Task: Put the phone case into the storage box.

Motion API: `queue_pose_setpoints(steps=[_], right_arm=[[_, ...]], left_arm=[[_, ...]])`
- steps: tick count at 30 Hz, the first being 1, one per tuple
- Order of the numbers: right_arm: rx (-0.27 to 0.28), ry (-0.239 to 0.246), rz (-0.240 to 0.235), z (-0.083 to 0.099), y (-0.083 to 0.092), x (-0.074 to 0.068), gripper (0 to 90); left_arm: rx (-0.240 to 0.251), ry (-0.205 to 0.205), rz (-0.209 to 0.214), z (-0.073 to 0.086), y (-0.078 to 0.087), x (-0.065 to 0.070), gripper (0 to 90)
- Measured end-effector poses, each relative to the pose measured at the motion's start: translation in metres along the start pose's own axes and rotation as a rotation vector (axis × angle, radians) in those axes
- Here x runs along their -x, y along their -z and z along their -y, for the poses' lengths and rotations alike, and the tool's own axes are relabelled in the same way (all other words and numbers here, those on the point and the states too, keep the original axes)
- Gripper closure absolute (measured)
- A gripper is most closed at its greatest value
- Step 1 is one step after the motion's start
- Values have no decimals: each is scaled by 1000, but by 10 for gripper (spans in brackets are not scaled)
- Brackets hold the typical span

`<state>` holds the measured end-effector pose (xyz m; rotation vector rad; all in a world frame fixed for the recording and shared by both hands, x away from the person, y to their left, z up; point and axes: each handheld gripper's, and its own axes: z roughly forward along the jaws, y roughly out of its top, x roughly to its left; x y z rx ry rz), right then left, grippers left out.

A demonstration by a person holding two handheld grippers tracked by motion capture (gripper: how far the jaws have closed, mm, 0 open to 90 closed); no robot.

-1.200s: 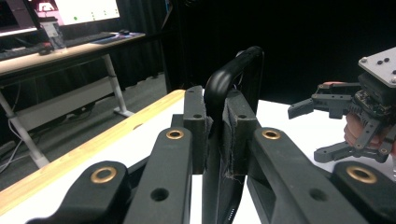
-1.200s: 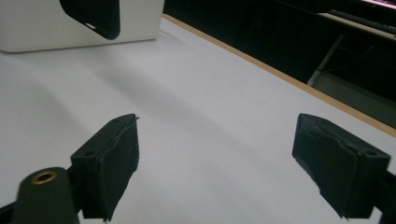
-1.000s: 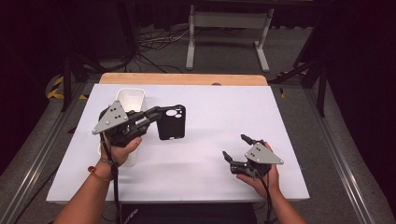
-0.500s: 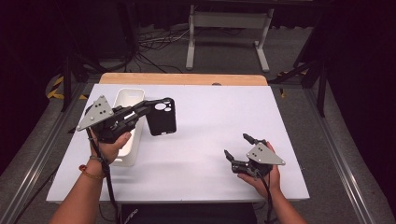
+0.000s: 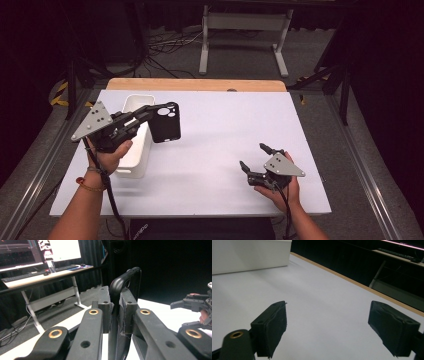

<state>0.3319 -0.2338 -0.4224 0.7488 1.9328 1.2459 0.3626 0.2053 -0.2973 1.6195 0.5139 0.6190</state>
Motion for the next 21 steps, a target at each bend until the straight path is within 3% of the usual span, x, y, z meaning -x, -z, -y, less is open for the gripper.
queue_pose_setpoints(steps=[2, 6, 10, 21], right_arm=[[-1, 1, 3, 0, -1, 0, 162], [-5, 1, 1, -1, -1, 0, 163], [-10, -3, -4, -1, -3, 1, 163], [-28, 1, -9, 1, -5, 3, 162]], left_arm=[[20, 0, -13, -3, 6, -3, 822], [13, -20, -37, -7, 15, -12, 822], [3, -6, -40, -8, 22, -30, 822], [-40, -2, -99, -6, 15, -61, 822]])
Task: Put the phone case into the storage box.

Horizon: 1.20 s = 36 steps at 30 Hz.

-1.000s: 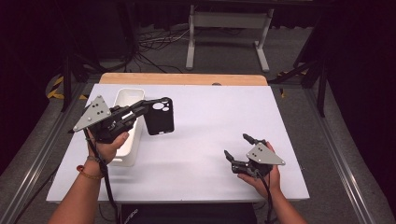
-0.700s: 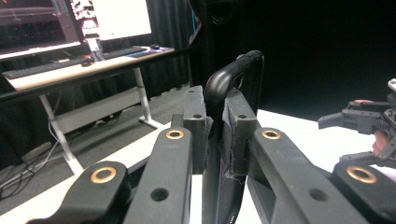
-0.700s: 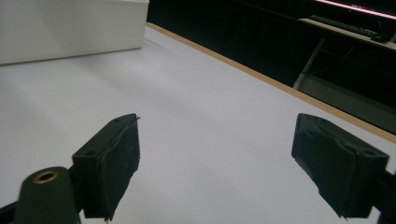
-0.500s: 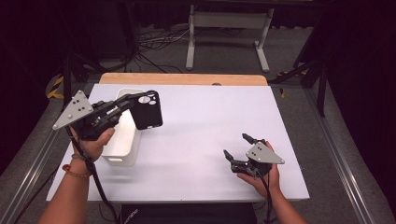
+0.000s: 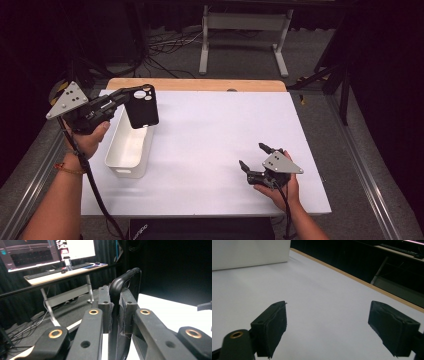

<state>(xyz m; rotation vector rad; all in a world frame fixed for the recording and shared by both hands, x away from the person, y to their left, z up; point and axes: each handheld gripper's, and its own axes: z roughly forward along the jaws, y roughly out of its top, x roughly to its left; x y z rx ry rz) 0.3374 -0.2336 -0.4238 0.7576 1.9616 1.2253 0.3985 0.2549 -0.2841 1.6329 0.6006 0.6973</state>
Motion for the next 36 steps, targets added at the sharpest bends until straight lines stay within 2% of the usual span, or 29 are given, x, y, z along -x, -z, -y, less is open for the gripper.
queue_pose_setpoints(steps=[8, 16, 20, 25, 27, 32, 33, 36], right_arm=[[-3, -1, 1, 0, -1, -1, 163], [-33, 5, -6, 0, -6, -3, 163], [-37, 6, -8, -1, -7, -3, 163], [-53, 3, -6, -1, -10, -3, 163], [-60, 7, -2, 0, -11, -4, 163], [-67, 7, -1, 0, -12, -4, 163], [-70, 7, 1, 1, -12, -4, 163], [-75, 2, 2, 1, -13, -4, 163]], left_arm=[[-17, 9, -41, 9, -5, -19, 822], [-17, 4, -39, 16, -11, -40, 822], [-15, 20, -32, 22, -16, -51, 822], [-29, 22, -50, 26, -24, -62, 822], [-45, 23, -54, 32, -33, -70, 822], [-71, 34, -53, 41, -45, -77, 822], [-93, 35, -56, 47, -53, -81, 821], [-100, 41, -47, 53, -60, -84, 822]])
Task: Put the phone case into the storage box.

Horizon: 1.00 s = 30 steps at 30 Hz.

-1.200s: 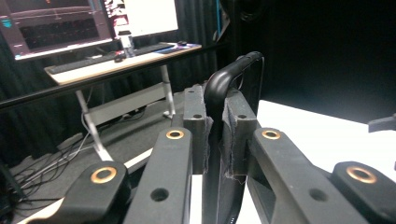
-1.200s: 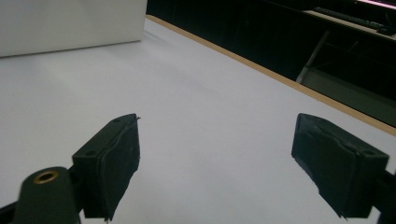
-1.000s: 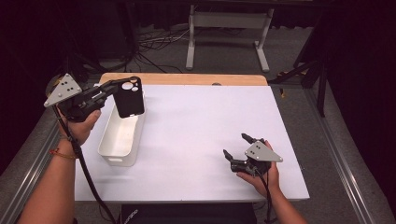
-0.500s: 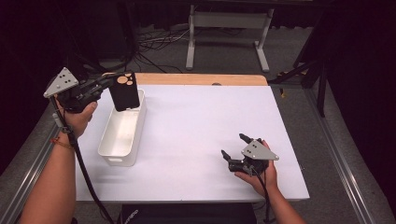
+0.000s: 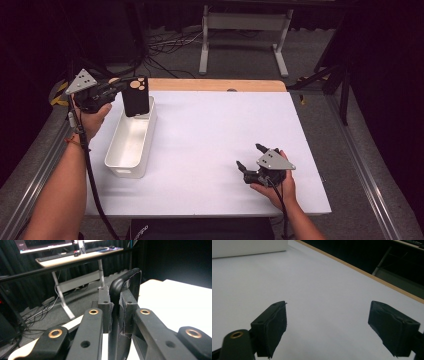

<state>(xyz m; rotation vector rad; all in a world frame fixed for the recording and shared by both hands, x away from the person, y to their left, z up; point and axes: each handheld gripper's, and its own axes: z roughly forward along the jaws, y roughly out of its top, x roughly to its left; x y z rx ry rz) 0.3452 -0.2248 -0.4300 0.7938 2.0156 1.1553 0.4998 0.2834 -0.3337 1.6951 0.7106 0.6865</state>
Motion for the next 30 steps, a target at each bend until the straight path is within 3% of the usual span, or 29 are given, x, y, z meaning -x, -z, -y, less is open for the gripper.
queue_pose_setpoints(steps=[7, 15, 23, 30], right_arm=[[-14, -8, 8, 1, 2, -3, 163], [-41, -1, 5, 4, 4, -9, 163], [-50, -6, 11, 5, 5, -9, 164], [-63, 20, 18, 5, 4, -12, 168]], left_arm=[[-42, -11, 13, 11, -17, -8, 821], [-66, 22, 5, 27, -28, -18, 821], [-60, 44, 11, 37, -38, -20, 821], [-54, 63, 6, 42, -41, -23, 820]])
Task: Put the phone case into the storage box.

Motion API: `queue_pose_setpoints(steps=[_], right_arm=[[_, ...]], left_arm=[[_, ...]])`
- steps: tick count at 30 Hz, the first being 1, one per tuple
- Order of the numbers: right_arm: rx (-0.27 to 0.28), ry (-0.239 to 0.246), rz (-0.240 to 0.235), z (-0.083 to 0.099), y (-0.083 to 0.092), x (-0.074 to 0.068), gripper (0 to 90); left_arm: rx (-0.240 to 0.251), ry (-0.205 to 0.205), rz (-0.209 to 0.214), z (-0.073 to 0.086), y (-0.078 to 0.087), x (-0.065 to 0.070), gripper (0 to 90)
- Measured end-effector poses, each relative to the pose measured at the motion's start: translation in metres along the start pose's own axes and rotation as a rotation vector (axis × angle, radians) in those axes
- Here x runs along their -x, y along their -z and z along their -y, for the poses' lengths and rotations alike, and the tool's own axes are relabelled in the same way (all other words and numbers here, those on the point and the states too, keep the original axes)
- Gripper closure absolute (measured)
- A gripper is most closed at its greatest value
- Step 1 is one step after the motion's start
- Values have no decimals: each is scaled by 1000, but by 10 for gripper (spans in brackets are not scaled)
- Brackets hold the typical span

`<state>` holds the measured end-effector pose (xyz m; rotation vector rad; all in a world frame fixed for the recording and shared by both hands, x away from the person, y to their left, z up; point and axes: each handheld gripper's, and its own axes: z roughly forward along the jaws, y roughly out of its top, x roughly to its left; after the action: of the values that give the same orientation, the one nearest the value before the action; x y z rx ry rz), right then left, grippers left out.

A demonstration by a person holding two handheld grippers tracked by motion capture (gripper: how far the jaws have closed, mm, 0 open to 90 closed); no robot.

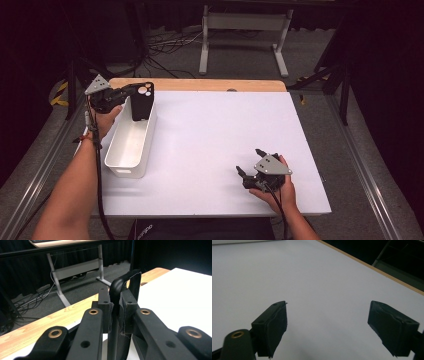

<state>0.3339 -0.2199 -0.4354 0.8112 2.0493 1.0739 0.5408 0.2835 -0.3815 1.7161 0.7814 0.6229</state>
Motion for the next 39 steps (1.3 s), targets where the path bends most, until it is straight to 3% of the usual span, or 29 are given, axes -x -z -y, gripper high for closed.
queue_pose_setpoints(steps=[10, 13, 19, 23, 39], right_arm=[[-9, 14, -10, 1, -2, -3, 168], [-10, 18, -14, 1, -3, -3, 168], [-19, 27, -18, 1, -4, -5, 168], [-16, 39, -20, 0, -3, -7, 168], [-16, 46, -20, 0, -2, -6, 168]], left_arm=[[22, 27, -58, 7, -2, -7, 810], [-7, 27, -74, 9, -4, -8, 798], [-17, 62, -115, 15, -6, -13, 768], [-65, 63, -157, 22, -10, -15, 776], [-62, 77, -171, 27, -14, -9, 791]])
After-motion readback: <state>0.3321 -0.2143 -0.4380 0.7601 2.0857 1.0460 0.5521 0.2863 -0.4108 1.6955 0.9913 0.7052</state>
